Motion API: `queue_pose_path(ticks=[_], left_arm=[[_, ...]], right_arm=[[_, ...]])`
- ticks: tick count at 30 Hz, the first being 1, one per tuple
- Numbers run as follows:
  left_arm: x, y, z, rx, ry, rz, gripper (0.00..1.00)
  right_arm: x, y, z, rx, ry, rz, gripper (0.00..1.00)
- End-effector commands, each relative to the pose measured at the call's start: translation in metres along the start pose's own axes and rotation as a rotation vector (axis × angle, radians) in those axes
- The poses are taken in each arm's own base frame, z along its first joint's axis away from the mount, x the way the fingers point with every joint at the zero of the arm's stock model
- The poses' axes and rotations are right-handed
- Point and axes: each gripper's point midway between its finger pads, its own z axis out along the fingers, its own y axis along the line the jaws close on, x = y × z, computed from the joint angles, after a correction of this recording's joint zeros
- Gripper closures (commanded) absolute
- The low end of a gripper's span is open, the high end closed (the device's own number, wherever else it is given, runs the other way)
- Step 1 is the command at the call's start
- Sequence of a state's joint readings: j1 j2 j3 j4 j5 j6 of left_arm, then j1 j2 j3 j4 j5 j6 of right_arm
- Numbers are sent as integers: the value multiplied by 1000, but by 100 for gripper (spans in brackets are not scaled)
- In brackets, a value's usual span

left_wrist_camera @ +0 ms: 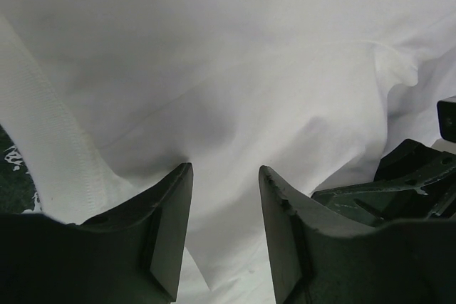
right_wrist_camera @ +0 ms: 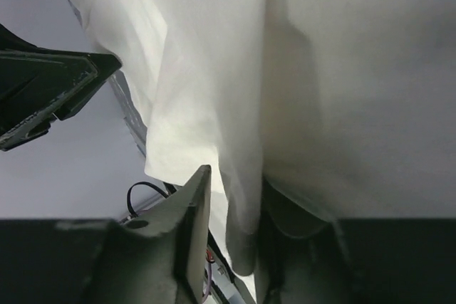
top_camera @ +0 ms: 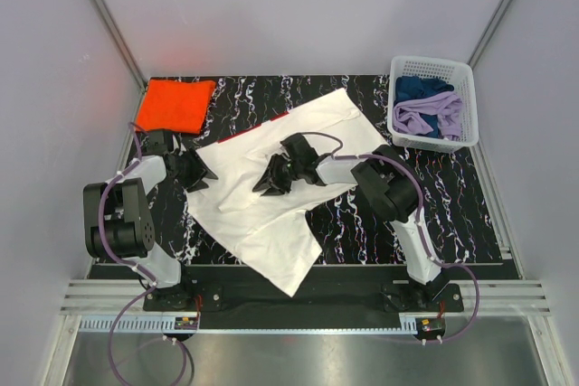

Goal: Fold and stack the t-shirts
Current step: Fold the tshirt

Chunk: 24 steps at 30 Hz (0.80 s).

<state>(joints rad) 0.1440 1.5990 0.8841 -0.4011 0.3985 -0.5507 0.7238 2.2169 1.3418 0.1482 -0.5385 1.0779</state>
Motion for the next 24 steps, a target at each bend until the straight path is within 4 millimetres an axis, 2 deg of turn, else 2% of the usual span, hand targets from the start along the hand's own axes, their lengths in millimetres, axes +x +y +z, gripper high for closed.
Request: queue_pose_path(ticks=[1, 6, 7, 9, 10, 13, 15, 16, 20, 24], left_arm=[[-13, 1, -4, -20, -54, 34, 53], [-15, 11, 2, -77, -30, 19, 55], [-15, 12, 3, -81, -28, 20, 55], [-17, 12, 3, -82, -35, 23, 55], [-18, 12, 3, -82, -38, 24, 55], [-18, 10, 2, -74, -37, 25, 55], [-18, 9, 2, -70, -36, 24, 55], [-18, 9, 2, -68, -37, 23, 55], [-18, 9, -1, -70, -42, 26, 55], [-18, 8, -1, -66, -46, 28, 55]], right_arm=[[-4, 10, -10, 56, -41, -41, 69], [4, 42, -29, -6, 22, -42, 79], [3, 52, -34, -27, 25, -36, 79], [-1, 55, -39, -44, 20, -13, 77], [-5, 58, -37, -77, 6, -7, 71], [-3, 54, -21, -107, 28, 11, 62], [-1, 58, -13, -143, 23, 5, 60], [0, 53, -8, -139, 25, 21, 59], [6, 52, -2, -119, -8, -2, 53], [16, 37, -1, -41, -53, 4, 51]])
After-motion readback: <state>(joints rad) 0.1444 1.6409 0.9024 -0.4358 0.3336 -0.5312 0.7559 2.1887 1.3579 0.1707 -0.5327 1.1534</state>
